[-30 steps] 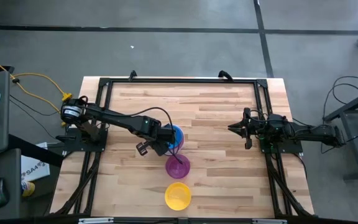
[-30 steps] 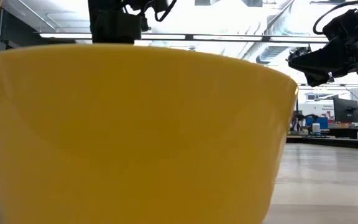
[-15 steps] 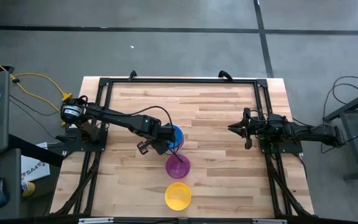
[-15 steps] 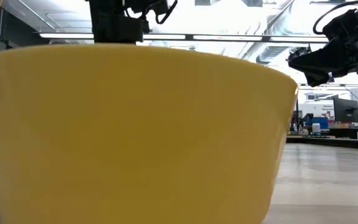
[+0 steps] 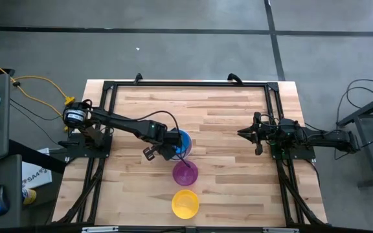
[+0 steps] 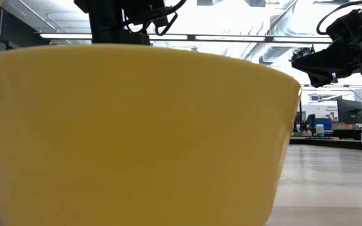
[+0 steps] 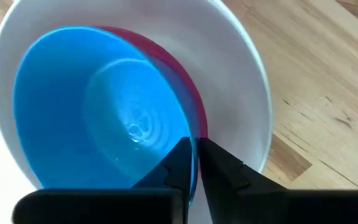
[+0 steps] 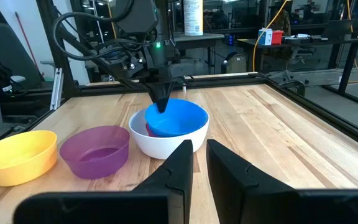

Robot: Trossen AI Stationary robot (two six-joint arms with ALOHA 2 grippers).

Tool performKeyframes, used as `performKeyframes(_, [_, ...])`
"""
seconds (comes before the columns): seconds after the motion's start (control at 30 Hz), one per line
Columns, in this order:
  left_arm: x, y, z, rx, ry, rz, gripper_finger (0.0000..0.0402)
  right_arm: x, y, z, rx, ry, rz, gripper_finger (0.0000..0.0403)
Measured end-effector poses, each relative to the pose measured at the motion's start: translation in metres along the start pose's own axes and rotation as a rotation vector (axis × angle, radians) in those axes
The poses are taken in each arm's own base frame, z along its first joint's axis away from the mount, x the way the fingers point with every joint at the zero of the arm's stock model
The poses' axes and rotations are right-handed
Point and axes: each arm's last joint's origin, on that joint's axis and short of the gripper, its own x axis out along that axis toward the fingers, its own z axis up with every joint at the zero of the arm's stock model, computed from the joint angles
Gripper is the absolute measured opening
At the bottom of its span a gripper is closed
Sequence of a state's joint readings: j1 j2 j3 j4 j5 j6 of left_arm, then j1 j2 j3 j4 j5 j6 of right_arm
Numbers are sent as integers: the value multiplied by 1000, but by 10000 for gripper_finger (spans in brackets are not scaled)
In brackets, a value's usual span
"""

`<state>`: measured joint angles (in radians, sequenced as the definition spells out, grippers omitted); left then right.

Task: Nest bowls inside each other
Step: Stack the blue bowl on the red bowl

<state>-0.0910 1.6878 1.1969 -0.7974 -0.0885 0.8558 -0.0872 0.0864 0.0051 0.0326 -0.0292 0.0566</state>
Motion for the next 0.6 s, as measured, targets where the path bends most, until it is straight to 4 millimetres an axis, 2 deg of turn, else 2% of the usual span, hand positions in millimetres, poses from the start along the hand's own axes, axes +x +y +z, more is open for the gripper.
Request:
performKeyframes(0.23, [0, 0, 0, -1, 1, -1, 49, 0, 0, 0, 0, 0, 0, 39])
performKeyframes(0.6, [0, 2, -2, -71, 55, 57, 51, 0, 0, 0, 0, 0, 0, 39])
